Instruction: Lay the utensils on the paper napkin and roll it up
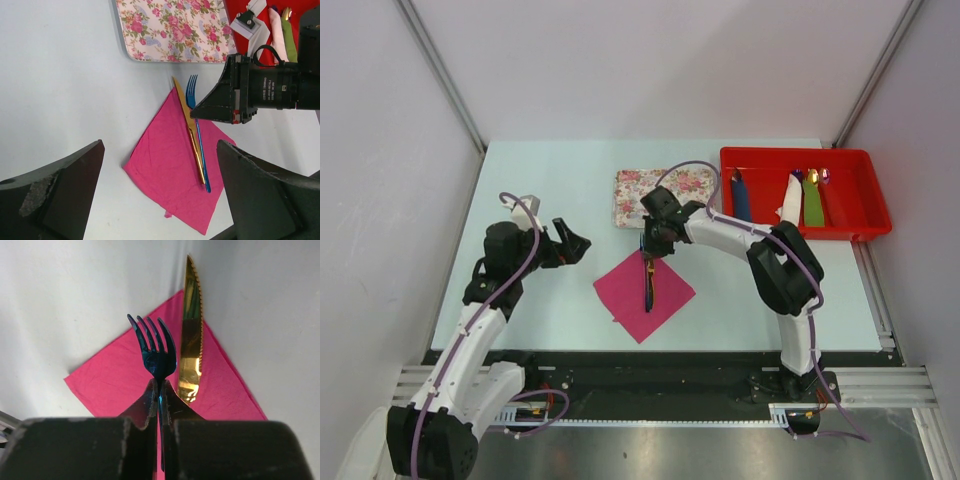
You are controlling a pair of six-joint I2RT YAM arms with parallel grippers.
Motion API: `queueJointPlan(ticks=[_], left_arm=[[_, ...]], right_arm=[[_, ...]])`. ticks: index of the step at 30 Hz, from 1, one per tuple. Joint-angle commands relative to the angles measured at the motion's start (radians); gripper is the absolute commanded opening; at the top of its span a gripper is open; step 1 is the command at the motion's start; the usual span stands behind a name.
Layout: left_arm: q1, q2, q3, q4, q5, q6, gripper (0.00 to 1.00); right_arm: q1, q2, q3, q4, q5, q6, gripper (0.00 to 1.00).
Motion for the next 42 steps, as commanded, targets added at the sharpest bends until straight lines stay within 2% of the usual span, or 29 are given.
queueJointPlan(ticks=[1,42], left_arm=[[0.006,-0.004,-0.004,0.04,0.023,-0.011,1.0],[0.006,0.054,-0.013,0.097,0.051,0.003,1.0]], right_arm=[[0.003,0.029,0.081,0.002,-0.016,0.033,0.0],[-0.019,0.138,0.138,-0.038,0.004,0.07,0.04]])
